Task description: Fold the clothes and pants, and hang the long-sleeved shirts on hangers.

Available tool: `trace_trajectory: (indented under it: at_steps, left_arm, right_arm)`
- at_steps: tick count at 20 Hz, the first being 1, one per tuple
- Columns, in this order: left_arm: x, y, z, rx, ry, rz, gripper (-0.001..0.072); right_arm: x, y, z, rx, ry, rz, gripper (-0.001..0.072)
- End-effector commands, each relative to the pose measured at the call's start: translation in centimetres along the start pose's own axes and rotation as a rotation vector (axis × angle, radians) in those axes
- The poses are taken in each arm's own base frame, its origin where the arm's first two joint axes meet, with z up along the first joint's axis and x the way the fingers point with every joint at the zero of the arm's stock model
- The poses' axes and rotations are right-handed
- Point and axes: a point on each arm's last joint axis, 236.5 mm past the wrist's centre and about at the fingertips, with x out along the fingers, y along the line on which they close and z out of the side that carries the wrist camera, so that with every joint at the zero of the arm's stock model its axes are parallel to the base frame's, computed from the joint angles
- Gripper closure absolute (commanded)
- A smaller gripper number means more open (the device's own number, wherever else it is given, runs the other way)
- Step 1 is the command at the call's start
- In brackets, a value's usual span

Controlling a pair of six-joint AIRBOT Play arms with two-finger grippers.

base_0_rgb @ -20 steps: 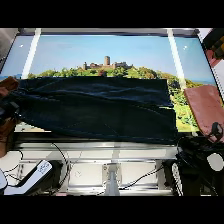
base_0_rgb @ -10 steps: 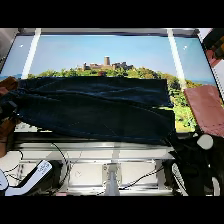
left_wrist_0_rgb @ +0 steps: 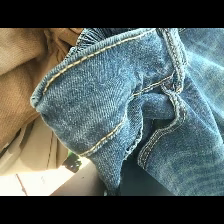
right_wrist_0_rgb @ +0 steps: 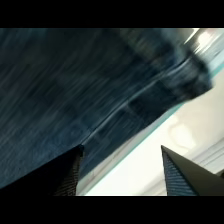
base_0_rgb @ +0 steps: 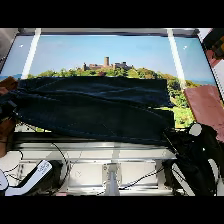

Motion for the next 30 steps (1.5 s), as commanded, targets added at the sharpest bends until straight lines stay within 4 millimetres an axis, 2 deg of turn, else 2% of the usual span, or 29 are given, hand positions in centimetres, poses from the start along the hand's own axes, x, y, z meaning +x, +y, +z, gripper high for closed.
trace_trajectory:
  at_steps: [1,7,11,12,13,14,16,17,18,20,23,25,27,30]
  left_arm:
    - [0.0,0.0,0.0,0.001,0.001,-0.001,0.0646]
    - [0.0,0.0,0.0,0.001,0.0,-0.001,0.0646]
    - [0.0,0.0,0.0,0.001,0.001,-0.001,0.0646]
    - [0.0,0.0,0.0,0.001,0.0,-0.001,0.0646]
    - [0.0,0.0,0.0,0.0,0.0,-0.001,0.0646]
    - [0.0,0.0,0.0,0.0,0.0,-0.001,0.0646]
    - [0.0,-0.1,0.0,0.001,0.001,-0.001,0.0646]
    - [0.0,-0.1,0.0,0.001,0.001,-0.001,0.0646]
    - [0.0,-0.1,0.0,0.0,0.0,-0.002,0.0647]
    - [0.0,-0.1,0.1,-0.001,-0.001,-0.003,0.0646]
    - [0.0,-0.1,0.1,-0.002,-0.002,-0.004,0.0646]
    - [-0.1,-0.5,0.4,-0.021,-0.014,-0.019,0.0646]
    - [-0.4,-1.3,1.0,-0.047,-0.041,-0.045,0.0647]
    - [-2.1,-2.5,2.9,-0.049,-0.11,-0.07,0.0647]
  right_arm:
    - [0.7,-0.4,1.9,0.057,-0.066,-0.02,0.0133]
    - [2.5,-0.5,2.1,0.102,-0.073,-0.009,0.0138]
    - [2.4,1.4,4.1,0.083,-0.154,0.081,0.0163]
    - [2.2,1.7,4.3,0.08,-0.164,0.091,0.0211]
    - [2.1,1.9,4.4,0.08,-0.167,0.096,0.0351]
    - [2.1,1.8,4.4,0.079,-0.168,0.095,0.0454]
    - [2.1,1.9,4.6,0.077,-0.174,0.1,0.0568]
    - [2.1,2.0,4.6,0.06,-0.176,0.1,0.0655]
    - [1.6,2.2,4.9,0.003,-0.195,0.106,0.0691]
    - [-0.4,3.3,6.0,-0.126,-0.268,0.133,0.0691]
    - [-4.3,5.1,6.8,-0.156,-0.347,0.205,0.0691]
    - [-6.3,5.6,6.7,-0.162,-0.356,0.216,0.0691]
    - [-8.2,6.6,6.5,-0.163,-0.359,0.248,0.0691]
    - [-12.6,9.8,6.9,-0.218,-0.428,0.367,0.0691]
